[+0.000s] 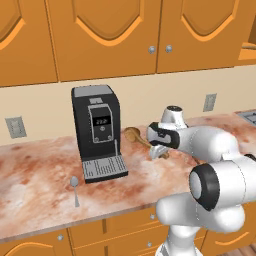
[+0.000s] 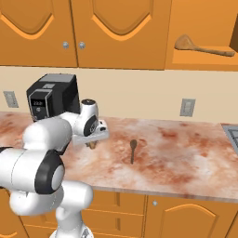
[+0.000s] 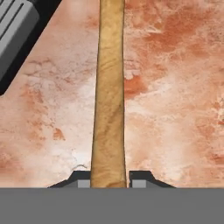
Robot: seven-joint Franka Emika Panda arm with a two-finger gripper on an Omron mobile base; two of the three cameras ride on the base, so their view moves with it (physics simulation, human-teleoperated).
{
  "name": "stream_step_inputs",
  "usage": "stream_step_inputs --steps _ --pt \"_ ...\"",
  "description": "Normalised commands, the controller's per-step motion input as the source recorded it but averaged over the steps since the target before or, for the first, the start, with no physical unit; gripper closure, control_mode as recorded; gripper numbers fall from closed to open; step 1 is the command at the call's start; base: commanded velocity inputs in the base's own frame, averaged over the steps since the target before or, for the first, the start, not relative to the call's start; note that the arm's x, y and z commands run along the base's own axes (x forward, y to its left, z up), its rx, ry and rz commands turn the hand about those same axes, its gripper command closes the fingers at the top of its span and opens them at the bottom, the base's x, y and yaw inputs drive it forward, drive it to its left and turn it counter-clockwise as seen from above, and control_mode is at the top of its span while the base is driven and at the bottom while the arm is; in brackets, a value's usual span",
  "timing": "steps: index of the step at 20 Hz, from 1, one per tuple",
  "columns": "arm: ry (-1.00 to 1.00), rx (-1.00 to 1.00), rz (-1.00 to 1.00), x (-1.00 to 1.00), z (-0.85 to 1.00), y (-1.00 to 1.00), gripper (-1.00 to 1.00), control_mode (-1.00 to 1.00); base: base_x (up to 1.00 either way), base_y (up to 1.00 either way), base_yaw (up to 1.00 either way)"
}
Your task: Organize the utensils by type. Pick up the wooden spoons from the counter and place them in the open cabinet. Then pick up the metallic utensils from the counter and place them in the open drawer.
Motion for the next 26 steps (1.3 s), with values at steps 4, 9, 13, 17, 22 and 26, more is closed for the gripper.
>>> stream_step_inputs --steps 4,9,13,17,22,26 --pt "0.09 0.0 0.06 -0.49 0.89 -0.1 1.0 -1.0 0.0 0.0 0.0" --pt "0.03 0.0 0.04 -0.65 0.68 -0.32 1.0 -1.0 0.0 0.0 0.0" --pt "0.0 0.0 0.04 -0.51 0.56 -0.35 1.0 -1.0 0.0 0.0 0.0" --pt "0.02 0.0 0.09 -0.3 0.41 -0.18 1.0 -1.0 0.0 0.0 0.0" --pt "0.04 0.0 0.11 -0.33 0.35 -0.04 1.0 -1.0 0.0 0.0 0.0" --pt "0.0 0.0 0.11 -0.36 0.43 0.0 1.0 -1.0 0.0 0.0 0.0"
